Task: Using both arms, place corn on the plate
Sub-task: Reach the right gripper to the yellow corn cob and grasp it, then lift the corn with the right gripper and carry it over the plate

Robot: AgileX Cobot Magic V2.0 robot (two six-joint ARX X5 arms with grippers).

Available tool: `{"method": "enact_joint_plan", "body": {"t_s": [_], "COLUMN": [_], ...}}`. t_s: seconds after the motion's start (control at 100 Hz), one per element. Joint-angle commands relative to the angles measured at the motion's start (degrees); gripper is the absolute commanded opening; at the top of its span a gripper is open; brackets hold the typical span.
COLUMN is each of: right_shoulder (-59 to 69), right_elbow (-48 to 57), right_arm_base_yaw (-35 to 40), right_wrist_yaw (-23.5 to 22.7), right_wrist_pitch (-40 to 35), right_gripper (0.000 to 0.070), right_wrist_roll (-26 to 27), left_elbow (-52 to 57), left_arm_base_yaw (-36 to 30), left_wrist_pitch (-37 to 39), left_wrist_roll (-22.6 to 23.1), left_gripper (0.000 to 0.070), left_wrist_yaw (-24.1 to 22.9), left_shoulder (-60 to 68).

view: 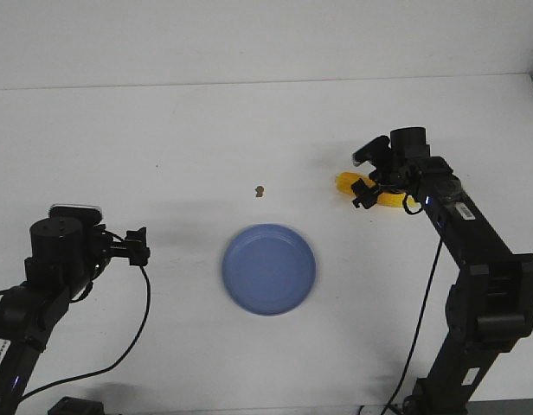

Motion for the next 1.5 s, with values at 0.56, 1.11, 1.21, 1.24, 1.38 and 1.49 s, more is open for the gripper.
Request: {"method": "enact_joint_plan", "body": {"t_s": [0.56,1.11,1.21,1.24,1.38,1.49], "right_shoulder": [5.4,-8.0,-8.6,-8.6,-8.6,-8.6], "right_elbow": [1.2,1.5,1.4,1.4,1.0,1.0], "right_arm_base_yaw": [-1.7,5.9,9.8,11.0,17.4,22.5], "right_wrist_yaw": [-10.8,-25.6,-25.5,-25.3,-21.7,-17.1], "right_wrist_pitch": [-4.3,-12.5,-12.7,-12.9,-13.4,-13.8], "right_gripper": [0.007,0.0073,0.0073,0.0073,0.0073,0.0073], "right_wrist_roll": [3.5,7.3,7.6,8.0,8.9,10.1], "left_elbow": [0.7,0.7,0.7,0.7,0.7,0.7], "left_arm_base_yaw": [0.0,0.0,0.0,0.0,0.0,0.0], "left_wrist_pitch": [0.0,-0.2,-0.2,-0.2,-0.3,-0.3], "left_wrist_roll": [-0.2,-0.2,-0.1,-0.2,-0.1,-0.1], "left_gripper": [0.0554,0.0555,0.0555,0.0555,0.0555,0.0555], "left_wrist_yaw": [0.1,0.1,0.1,0.1,0.1,0.1], "left_shoulder": [0.5,0.5,0.5,0.5,0.5,0.5]}}
